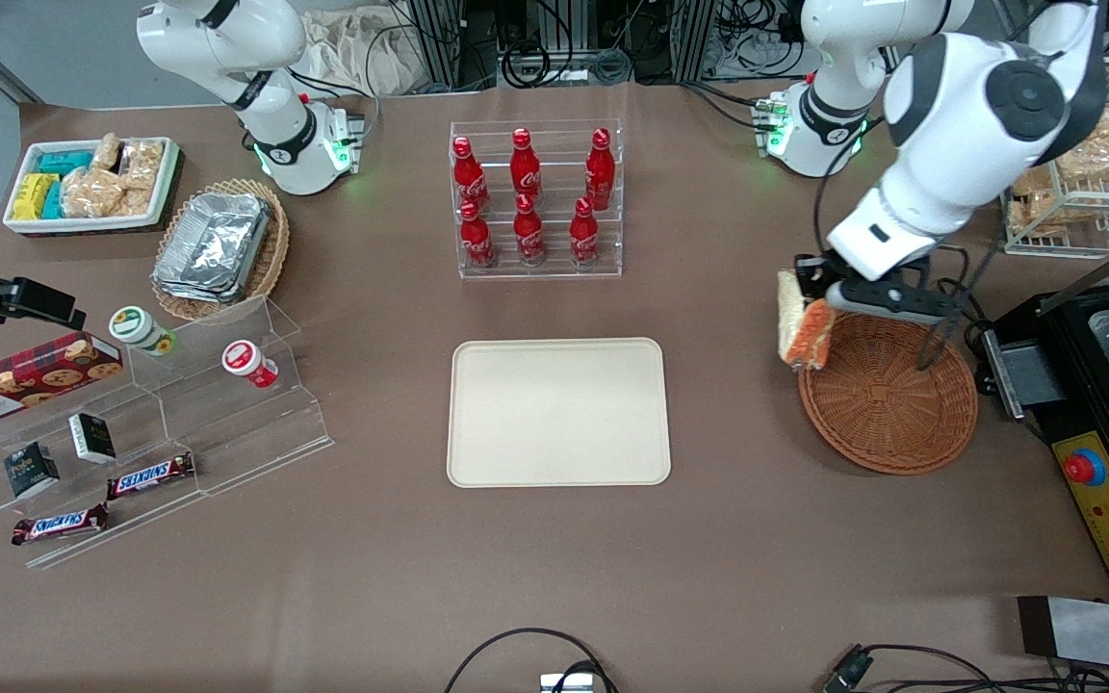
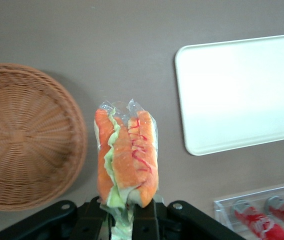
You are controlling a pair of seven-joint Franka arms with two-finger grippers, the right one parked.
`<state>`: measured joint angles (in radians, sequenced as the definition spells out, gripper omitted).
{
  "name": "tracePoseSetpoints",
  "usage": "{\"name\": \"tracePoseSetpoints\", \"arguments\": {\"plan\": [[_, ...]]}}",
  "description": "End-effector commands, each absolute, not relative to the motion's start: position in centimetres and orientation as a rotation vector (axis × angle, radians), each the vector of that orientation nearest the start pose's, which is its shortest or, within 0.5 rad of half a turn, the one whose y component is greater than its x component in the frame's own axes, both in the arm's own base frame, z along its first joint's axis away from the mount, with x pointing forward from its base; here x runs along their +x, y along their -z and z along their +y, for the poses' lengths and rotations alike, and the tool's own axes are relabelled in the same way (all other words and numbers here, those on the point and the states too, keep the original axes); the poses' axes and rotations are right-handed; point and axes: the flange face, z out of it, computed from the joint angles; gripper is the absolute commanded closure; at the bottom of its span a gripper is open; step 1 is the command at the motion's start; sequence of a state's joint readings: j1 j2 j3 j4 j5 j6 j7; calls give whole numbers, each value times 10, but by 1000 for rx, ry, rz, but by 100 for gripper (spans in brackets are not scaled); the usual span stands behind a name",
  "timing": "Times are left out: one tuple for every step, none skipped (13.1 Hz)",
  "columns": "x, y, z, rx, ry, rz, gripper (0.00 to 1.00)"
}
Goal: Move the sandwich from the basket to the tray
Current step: 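Carry the held sandwich with the left gripper over the cream tray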
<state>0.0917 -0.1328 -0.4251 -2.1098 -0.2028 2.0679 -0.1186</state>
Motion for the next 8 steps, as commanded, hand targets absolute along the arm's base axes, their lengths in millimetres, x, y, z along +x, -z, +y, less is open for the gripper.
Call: {"name": "tracePoseSetpoints", "arguments": {"plan": [[510, -477, -231, -3314, 30, 134, 84], [514, -476, -243, -3328, 19, 130, 84], [516, -473, -257, -3336, 10, 129, 84], [517, -467, -267, -3308, 19, 143, 84], [520, -460, -280, -3288, 15, 145, 82], [526, -451, -292, -3283, 4, 152, 81], [527, -442, -311, -3276, -10, 188, 81], [529, -435, -323, -3263, -14, 208, 81]]}}
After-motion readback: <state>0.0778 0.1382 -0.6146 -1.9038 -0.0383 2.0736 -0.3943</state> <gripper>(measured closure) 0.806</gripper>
